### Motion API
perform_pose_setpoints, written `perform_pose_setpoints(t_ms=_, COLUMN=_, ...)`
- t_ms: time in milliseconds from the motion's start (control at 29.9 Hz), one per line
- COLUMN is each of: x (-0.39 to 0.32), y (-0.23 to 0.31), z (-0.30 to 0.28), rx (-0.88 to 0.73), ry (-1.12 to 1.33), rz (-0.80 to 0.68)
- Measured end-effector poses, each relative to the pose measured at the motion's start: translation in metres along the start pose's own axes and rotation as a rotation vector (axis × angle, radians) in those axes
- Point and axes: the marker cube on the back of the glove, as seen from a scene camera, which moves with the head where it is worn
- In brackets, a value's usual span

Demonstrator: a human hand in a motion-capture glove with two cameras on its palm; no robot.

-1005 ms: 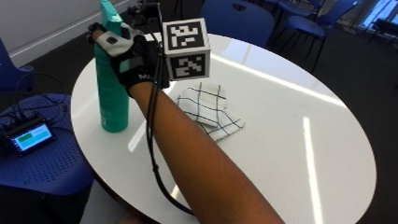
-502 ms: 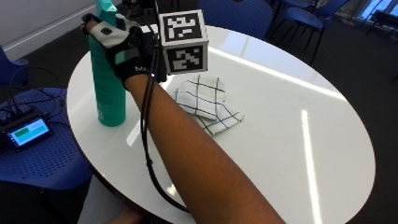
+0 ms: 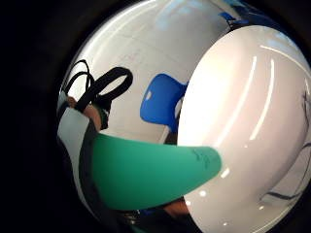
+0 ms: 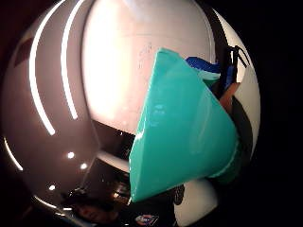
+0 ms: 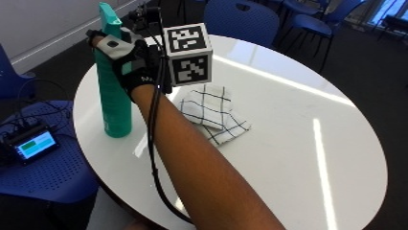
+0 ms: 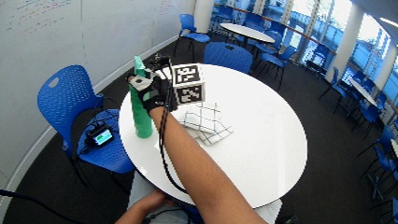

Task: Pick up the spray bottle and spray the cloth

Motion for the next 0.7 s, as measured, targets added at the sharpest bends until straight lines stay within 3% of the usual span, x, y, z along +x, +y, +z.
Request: perform_pose_setpoints(t_ms=703, x=0.053, y=0.015, z=0.007, rx=-0.072, ry=0.048, rz=0.198)
